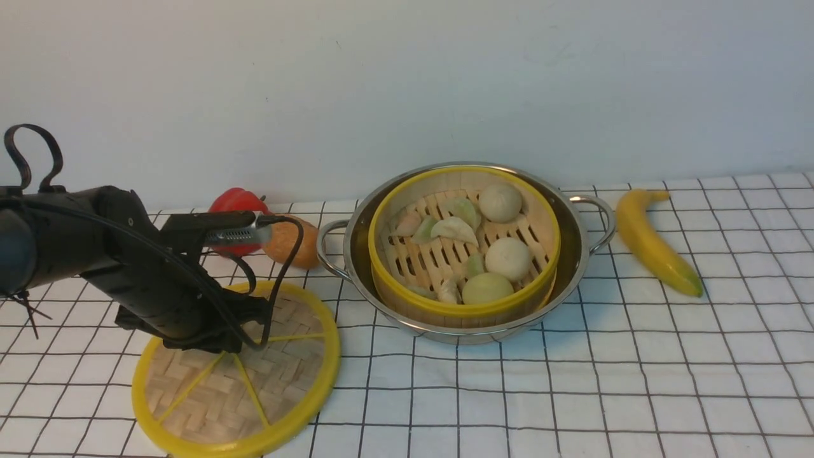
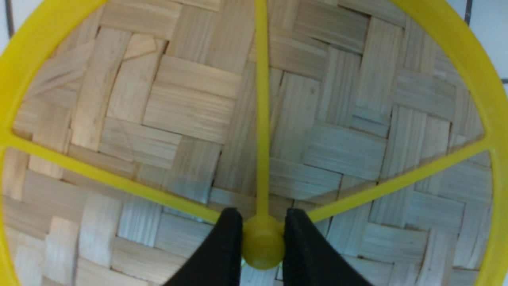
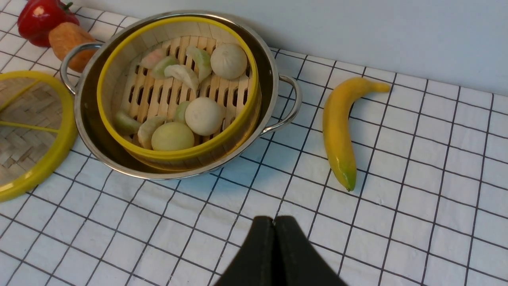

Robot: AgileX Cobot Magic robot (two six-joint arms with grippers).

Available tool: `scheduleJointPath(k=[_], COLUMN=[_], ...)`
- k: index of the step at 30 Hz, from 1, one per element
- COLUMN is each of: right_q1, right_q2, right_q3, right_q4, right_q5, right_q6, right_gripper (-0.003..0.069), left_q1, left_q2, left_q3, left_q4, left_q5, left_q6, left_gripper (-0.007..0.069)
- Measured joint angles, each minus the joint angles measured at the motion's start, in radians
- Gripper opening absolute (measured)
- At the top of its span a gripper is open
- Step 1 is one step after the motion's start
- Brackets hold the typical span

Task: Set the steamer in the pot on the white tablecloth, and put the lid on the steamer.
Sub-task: 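Grasp the bamboo steamer lid lying on the table by its centre knob, then place the yellow bamboo steamer lid onto the steamer in the pot with the left gripper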

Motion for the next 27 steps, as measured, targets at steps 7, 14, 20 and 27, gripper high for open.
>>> scheduleJointPath(k=[7, 14, 20, 27], right_q1=[0.0, 0.0, 0.0, 0.0], right_q2=[0.0, 0.0, 0.0, 0.0], right_q3=[0.0, 0.0, 0.0, 0.0], right_q4=[0.0, 0.0, 0.002, 0.011], right_q5=[0.0, 0.0, 0.003, 0.01], right_q6=[0.0, 0.0, 0.0, 0.0], right_gripper=[-0.0001, 0.0001, 0.0001, 0.0004], left_q1=[-0.006, -0.153, -0.306, -0.411], left_q2=[-0.075, -0.047, 0.111, 0.327], left_q3=[-0.225, -0.557, -0.793, -1.005], left_q4=[0.198, 0.242, 0.211, 0.163], left_q5=[0.261, 0.363, 0.406, 0.473], left_q6=[-0.09, -0.092, -0.081, -0.033], left_gripper=[0.0123, 0.0123, 0.0123, 0.0123])
